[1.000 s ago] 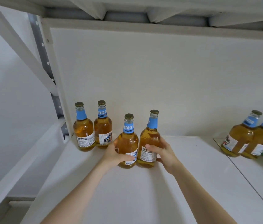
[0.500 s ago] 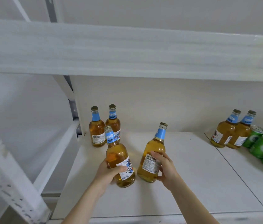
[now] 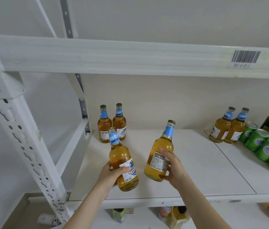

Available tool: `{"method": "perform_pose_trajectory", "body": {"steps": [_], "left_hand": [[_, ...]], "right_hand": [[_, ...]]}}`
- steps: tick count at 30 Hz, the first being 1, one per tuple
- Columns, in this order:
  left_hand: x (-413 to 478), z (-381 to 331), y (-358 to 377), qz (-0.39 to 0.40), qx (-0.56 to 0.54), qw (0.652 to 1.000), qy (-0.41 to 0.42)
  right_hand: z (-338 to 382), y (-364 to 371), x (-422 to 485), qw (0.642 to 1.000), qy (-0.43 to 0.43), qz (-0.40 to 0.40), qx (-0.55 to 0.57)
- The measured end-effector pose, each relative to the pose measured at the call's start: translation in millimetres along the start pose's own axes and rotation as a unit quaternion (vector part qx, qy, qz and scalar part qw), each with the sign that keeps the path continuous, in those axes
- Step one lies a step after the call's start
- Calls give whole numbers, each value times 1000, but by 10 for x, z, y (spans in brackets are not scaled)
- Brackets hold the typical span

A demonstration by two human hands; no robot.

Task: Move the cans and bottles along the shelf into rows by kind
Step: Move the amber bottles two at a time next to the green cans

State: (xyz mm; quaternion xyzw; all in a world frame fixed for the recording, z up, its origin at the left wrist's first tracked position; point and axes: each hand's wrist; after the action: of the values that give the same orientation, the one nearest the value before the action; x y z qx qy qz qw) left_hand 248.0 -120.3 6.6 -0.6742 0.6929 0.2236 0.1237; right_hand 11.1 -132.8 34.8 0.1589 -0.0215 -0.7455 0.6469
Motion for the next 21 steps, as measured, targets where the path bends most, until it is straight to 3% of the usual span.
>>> {"method": "perform_pose_trajectory", "body": {"steps": [8,21], "left_hand": [[-191,27,450,1,16,1000,19],[-633,222,1866,12,76,996,55]], "right_hand": [[192,-474,-209,1000,-3,-5,0],[629,-1863,-679,1000,-13,-11,-24]]}}
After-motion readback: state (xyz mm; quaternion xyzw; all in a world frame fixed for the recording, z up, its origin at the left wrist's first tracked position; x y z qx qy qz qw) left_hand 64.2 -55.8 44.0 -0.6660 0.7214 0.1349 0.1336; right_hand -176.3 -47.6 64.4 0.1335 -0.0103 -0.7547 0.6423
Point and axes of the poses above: each hand's wrist, its own x-axis towards the middle knuckle, its own y-axis out of the palm, z = x × y, and after that the axes turned 9 degrees about -y, right-handed
